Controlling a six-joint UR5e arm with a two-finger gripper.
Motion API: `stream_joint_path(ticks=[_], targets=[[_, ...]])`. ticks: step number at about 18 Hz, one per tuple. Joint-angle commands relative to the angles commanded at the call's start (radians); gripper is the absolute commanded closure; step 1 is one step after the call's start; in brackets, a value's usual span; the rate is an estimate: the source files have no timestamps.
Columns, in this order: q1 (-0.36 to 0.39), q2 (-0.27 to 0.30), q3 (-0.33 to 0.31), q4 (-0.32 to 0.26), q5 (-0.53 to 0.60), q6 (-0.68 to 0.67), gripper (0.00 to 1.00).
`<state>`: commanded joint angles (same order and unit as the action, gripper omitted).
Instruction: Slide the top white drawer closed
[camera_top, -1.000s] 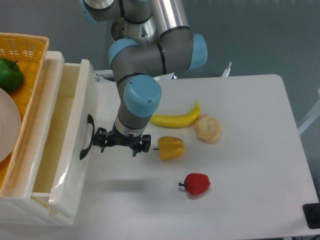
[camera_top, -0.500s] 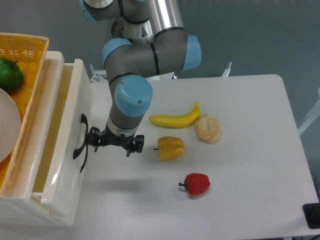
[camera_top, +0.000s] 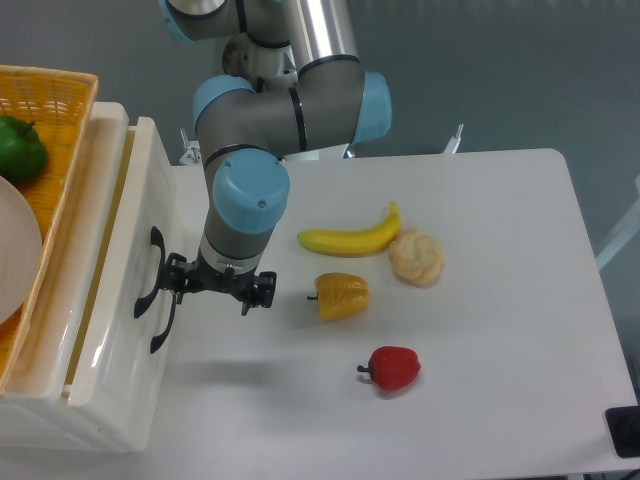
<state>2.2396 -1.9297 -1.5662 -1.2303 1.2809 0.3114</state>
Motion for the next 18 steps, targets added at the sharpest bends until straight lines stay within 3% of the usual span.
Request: stream_joint_path(ticks=[13,18], targets=[[-0.011,0.000,0.000,0.000,0.002,0.008,0.00],[0.026,0.002,0.002,0.002,0.006,0.020,0.00]])
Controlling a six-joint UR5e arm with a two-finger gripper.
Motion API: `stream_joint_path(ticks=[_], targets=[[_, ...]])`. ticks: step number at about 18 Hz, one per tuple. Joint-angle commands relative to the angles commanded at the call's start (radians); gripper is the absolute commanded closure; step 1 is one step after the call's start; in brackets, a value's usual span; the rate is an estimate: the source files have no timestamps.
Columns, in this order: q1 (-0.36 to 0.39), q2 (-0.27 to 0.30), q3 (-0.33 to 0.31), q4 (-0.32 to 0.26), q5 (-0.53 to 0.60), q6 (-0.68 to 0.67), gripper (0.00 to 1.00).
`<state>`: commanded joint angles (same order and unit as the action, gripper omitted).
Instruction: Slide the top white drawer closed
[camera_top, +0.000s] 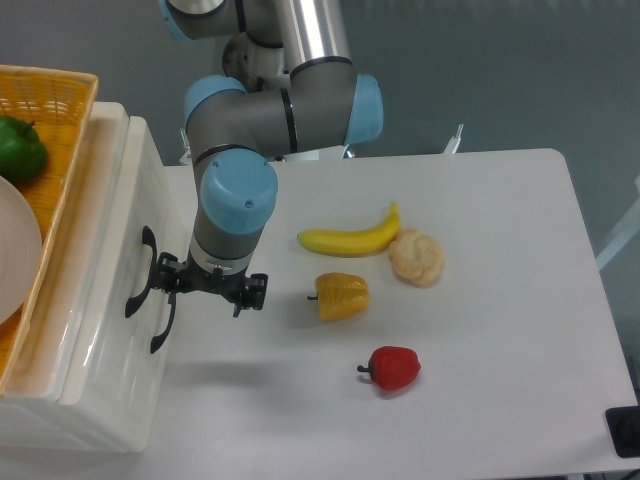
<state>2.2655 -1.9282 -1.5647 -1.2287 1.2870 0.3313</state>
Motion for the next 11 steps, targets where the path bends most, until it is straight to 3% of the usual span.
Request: stream_joint_path(ticks=[11], targets=[[0.181,0.069,0.003,-0.012,0.155,0.160,0.00]])
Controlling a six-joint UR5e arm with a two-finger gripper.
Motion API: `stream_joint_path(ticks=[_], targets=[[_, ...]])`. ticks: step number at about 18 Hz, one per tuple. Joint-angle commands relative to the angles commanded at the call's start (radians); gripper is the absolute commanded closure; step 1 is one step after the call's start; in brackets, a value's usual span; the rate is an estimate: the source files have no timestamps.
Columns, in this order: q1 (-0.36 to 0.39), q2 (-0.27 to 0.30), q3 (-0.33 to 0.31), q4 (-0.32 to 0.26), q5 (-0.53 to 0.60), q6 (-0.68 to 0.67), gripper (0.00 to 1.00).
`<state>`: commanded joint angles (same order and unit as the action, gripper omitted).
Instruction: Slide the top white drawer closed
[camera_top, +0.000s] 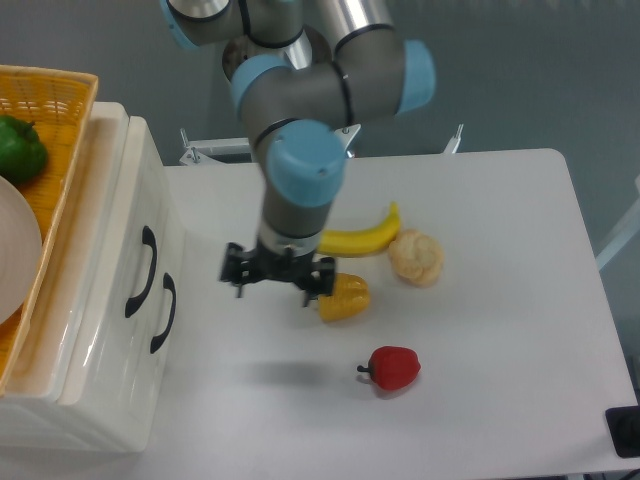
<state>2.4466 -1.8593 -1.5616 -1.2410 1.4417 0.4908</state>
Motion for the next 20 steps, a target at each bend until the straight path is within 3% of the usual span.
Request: stream_joint_path(ticks=[5,15,20], targets=[[0.094,0.012,-0.002,-0.002,0.085,0.110,0.00],[0.281,0.046,0.040,-0.032,0.149,0.563,0.00],[0.334,0.084,0.029,-0.046,0.141,0.606,0.00]])
